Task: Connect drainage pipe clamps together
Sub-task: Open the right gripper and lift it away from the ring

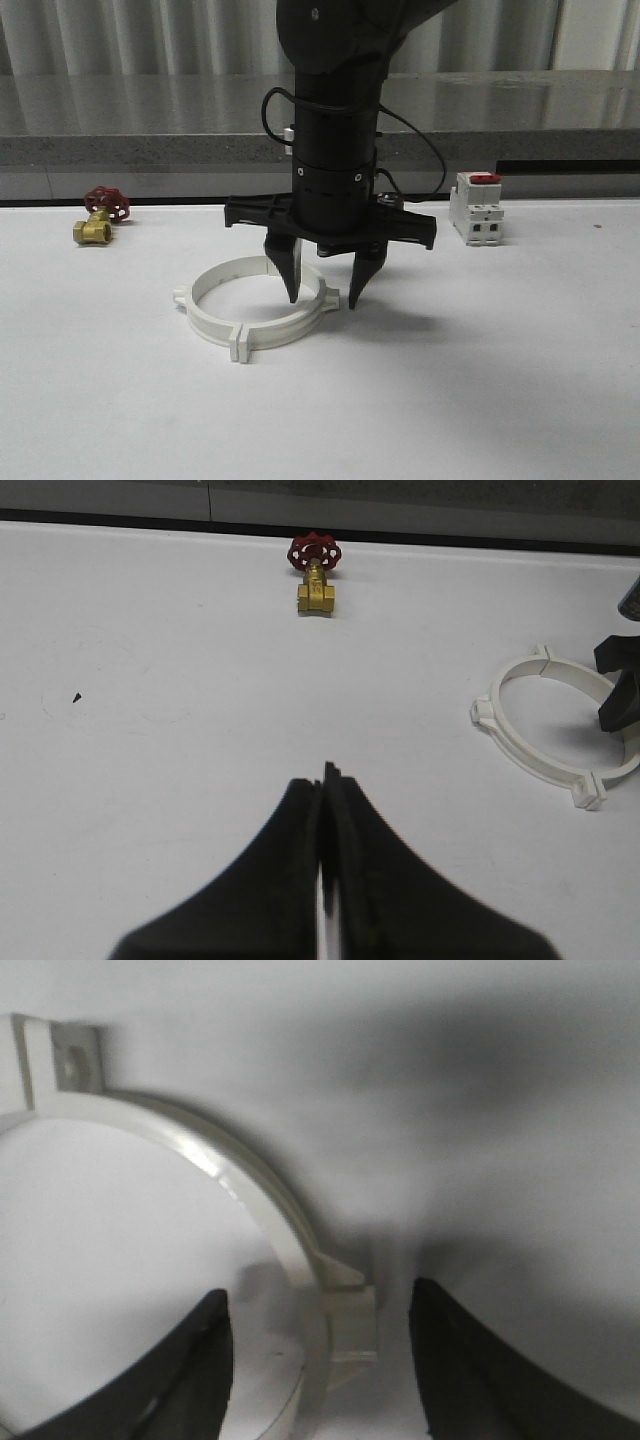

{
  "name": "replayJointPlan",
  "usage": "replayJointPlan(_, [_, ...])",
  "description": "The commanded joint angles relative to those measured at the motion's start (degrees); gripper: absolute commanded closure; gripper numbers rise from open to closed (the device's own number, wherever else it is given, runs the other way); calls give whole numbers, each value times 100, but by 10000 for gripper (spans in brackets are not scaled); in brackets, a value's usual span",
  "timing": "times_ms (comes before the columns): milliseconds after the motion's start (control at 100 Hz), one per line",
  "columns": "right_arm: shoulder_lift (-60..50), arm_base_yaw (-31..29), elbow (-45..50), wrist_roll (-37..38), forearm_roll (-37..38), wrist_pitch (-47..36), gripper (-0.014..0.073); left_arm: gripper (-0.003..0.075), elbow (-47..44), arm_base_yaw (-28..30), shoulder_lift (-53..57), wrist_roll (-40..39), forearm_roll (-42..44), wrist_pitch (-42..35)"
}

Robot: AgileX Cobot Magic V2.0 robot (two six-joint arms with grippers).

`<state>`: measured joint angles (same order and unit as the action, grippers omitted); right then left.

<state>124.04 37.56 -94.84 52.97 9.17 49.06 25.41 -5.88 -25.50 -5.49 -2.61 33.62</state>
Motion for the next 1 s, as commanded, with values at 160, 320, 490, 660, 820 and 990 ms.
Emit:
replayJointPlan(160, [-445,2,-190,-69,200,70,174,741,162,16,-25,2,-58,-415])
replayJointPlan(320, [-788,-5,-190,-240,301,70,174,741,162,16,-25,2,-58,-415])
replayJointPlan(490, [-1243,-16,-190,-870,301,128,174,741,162,16,-25,2,-58,-415])
replayJointPlan(660, [-1828,-36,-190,-2154,301,321,174,741,162,16,-25,2,-58,-415])
replayJointPlan(820, [-2410,-370,-87,-2955,308,528,176,741,162,16,-25,2,-58,-415])
replayJointPlan(990, [-3112,-934,332,-3477,308,784,179,741,162,16,-25,2,-58,-415])
